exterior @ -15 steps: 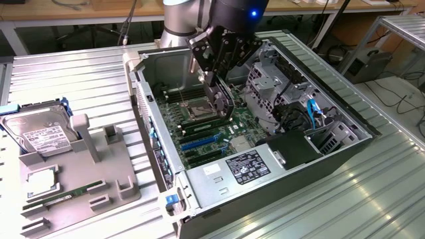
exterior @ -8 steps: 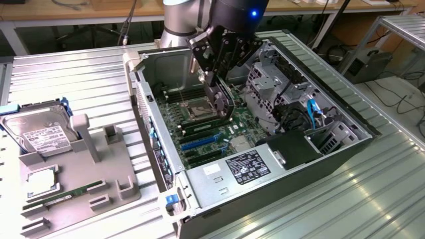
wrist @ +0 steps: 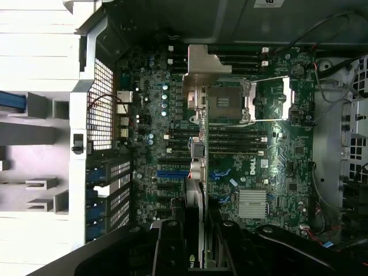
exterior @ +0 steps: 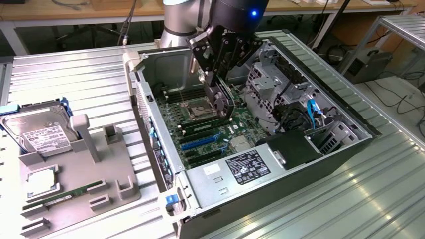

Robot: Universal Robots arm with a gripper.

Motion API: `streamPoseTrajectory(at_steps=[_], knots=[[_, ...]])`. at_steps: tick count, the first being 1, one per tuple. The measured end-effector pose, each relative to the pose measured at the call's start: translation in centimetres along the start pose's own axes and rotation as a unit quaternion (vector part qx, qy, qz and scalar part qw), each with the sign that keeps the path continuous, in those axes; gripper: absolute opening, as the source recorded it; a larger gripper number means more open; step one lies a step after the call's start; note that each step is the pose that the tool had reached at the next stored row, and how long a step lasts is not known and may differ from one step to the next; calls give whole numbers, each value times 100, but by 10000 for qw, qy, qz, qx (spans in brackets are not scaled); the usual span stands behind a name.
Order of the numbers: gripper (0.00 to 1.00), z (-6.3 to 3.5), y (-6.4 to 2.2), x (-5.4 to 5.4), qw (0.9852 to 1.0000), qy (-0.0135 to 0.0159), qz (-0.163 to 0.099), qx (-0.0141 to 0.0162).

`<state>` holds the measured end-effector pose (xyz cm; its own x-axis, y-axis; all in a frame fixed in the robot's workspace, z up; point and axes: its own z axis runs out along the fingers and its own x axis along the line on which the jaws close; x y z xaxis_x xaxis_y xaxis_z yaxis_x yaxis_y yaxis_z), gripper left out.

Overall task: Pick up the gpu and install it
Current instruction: 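Insert the gpu into the slot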

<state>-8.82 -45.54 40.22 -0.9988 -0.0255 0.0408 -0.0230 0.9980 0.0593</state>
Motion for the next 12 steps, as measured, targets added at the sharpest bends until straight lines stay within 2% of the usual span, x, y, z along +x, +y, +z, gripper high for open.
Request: streamPoseTrajectory(at_steps=[1,2,4,8,10,12], knots=[[26,0,0,0,10000,0,0,0],[26,1,0,-7,10000,-14,-12,-27],[26,0,-1,-34,9999,-51,-103,-45],[26,1,-1,-49,9993,-51,-375,-34],[26,9,-2,-50,9974,-44,-718,-22],[26,18,-2,-50,9940,-36,-1089,-9]])
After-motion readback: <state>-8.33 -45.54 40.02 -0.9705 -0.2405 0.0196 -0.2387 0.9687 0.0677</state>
